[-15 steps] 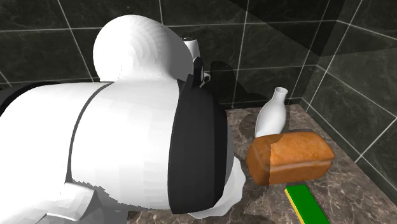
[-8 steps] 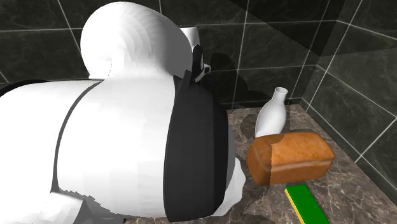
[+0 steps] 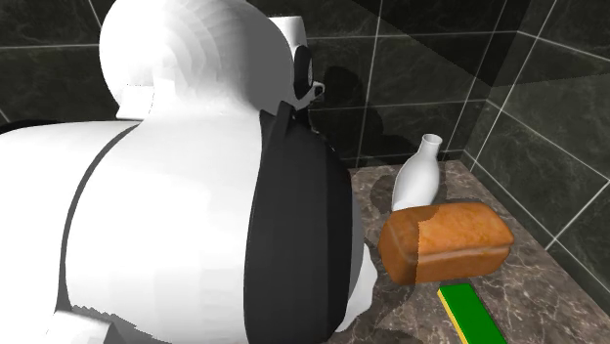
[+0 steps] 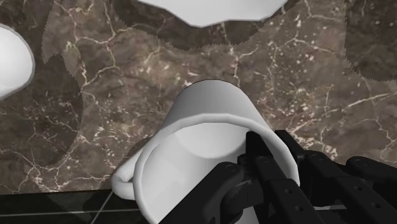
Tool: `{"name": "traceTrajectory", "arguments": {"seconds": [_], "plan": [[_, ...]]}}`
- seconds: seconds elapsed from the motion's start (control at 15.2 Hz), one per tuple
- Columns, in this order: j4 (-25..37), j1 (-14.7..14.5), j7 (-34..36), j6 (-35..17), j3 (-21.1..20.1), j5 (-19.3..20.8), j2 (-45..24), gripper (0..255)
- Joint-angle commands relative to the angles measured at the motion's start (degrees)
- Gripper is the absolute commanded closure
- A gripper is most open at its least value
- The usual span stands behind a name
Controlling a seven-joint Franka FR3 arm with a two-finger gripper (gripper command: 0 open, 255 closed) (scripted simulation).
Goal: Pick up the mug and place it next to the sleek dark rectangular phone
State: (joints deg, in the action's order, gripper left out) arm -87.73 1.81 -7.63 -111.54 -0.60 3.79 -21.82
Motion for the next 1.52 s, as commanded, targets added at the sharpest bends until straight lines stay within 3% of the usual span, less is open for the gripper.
{"name": "traceTrajectory", "arguments": {"seconds": [0.0,0.86,1.45], "plan": [[1.22,0.02,-0.13,1.54,0.0,-0.04,0.31,255],[10.66,-0.06,-0.66,11.23,-0.03,-0.2,0.58,255],[-3.41,-6.45,9.63,7.78,-3.52,0.75,10.55,255]]}}
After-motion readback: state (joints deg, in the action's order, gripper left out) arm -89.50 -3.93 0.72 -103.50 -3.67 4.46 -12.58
